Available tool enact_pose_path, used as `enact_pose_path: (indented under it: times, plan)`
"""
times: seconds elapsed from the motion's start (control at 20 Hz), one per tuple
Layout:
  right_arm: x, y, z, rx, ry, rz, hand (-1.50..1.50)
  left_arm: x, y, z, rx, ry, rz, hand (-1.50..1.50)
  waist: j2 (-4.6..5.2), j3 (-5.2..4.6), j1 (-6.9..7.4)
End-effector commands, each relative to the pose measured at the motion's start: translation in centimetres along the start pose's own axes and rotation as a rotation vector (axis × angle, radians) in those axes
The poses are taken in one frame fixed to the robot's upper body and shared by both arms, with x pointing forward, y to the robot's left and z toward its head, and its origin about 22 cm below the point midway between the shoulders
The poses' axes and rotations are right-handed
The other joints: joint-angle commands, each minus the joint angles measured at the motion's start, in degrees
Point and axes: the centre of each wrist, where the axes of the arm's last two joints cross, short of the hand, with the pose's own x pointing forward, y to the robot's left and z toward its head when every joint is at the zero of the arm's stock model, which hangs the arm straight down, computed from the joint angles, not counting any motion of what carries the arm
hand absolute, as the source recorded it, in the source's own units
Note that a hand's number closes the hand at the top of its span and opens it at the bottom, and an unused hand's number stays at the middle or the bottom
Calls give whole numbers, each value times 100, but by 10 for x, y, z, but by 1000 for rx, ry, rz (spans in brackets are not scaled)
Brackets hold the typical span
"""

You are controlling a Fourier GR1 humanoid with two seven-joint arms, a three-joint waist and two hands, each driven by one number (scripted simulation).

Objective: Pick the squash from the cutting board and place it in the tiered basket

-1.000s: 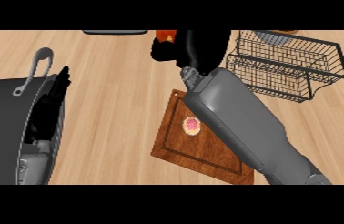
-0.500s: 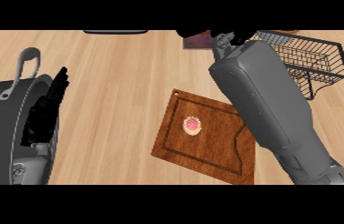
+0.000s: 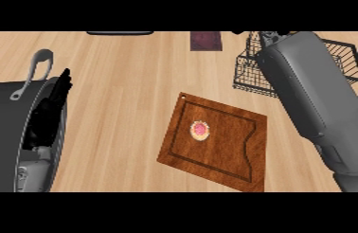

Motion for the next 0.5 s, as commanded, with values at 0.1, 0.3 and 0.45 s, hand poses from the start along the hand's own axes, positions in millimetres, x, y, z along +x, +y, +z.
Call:
enact_pose_path:
  times: [0.1,0.3,0.45]
  plan:
    - [-36,10,-29,-15,34,133,150,-1,0,-7,8,13,-5,0,2,-10,10]
    - [-61,4,-44,38,-7,108,150,-2,-3,9,-25,2,-8,0,-6,-9,22]
    - [-81,11,-48,91,-26,78,150,1,9,15,-12,13,11,0,-12,-7,41]
